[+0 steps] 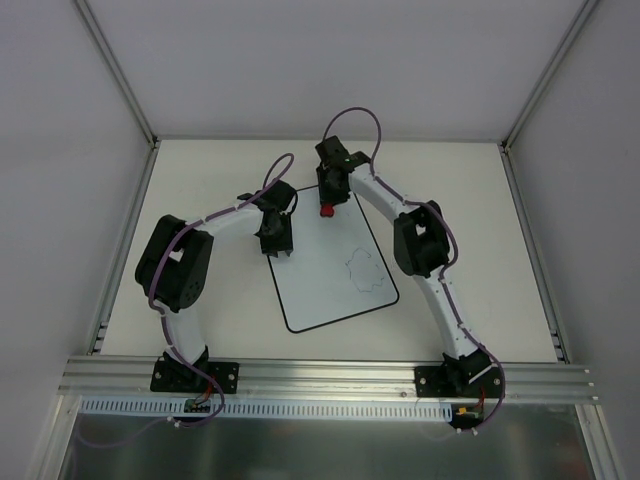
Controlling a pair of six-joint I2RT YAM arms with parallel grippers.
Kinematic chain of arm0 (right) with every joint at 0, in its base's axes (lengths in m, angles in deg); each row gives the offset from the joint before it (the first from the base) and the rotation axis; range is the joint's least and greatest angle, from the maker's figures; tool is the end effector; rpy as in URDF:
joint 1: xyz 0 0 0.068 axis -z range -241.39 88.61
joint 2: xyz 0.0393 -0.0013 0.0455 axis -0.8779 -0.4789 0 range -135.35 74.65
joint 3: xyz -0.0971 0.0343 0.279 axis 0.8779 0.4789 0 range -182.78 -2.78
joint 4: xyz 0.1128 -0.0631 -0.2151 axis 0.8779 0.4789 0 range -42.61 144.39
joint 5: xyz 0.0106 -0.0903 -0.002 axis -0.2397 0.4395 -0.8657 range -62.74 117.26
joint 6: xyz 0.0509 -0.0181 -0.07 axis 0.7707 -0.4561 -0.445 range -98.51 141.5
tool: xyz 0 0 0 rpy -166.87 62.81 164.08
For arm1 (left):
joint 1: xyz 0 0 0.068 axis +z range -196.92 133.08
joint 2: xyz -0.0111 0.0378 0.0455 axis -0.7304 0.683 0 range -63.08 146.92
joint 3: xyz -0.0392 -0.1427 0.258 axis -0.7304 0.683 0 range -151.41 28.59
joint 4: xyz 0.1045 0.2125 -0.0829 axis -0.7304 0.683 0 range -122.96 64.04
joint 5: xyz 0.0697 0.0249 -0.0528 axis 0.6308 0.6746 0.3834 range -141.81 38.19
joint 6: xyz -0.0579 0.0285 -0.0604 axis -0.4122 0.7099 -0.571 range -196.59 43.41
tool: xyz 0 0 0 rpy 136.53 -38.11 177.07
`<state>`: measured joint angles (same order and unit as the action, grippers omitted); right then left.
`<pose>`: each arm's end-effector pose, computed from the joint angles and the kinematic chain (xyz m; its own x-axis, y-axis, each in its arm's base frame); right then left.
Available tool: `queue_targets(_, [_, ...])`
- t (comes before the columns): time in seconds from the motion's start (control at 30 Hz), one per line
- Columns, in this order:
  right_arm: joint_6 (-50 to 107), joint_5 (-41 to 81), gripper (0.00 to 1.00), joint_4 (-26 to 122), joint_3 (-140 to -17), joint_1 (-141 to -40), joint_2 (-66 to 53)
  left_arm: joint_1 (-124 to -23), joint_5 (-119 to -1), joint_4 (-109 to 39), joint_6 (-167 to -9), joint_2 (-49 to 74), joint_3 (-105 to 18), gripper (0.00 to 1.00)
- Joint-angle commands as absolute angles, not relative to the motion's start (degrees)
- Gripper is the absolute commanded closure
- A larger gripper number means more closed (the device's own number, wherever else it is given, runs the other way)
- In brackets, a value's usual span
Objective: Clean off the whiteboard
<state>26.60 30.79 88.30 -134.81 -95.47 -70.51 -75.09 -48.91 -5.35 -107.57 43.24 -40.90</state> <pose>0.4900 0.3256 0.1607 -0.7149 -0.3765 -0.5893 -0.4677 0.8839 0.0027 0.3458 -0.1807 0.1616 -0.9146 -0.0934 -0.3934 -0.0217 0.9829 -0.1828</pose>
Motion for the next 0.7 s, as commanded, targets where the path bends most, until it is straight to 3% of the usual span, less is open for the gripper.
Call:
queue_targets(0.0, [26.24,39.56,0.96,97.49,-127.61,-90.83,-68.37,-75.84,-51.02,-2.82,-108.93,43.71,-38.38,0.65])
queue_targets(0.27, [28.25,41.51,0.98,89.51,-102.32,-87.94,-55.44,-75.75,-51.02,-2.73,-109.28,43.35,-38.73,0.65])
queue_targets(0.37, [28.44,40.54,0.98,86.78,-98.24,-87.49,-52.44,-75.84,-50.93,-2.73,-109.20,43.09,-38.91,0.66])
queue_targets(0.5, [26.34,37.55,0.98,86.24,-100.51,-88.54,-53.75,-75.84,-50.76,-2.73,-109.20,42.92,-38.65,0.65])
queue_targets(0.67, [23.34,34.22,0.98,87.46,-112.36,-92.84,-58.76,-75.84,-50.84,-2.73,-109.20,42.48,-38.03,0.66])
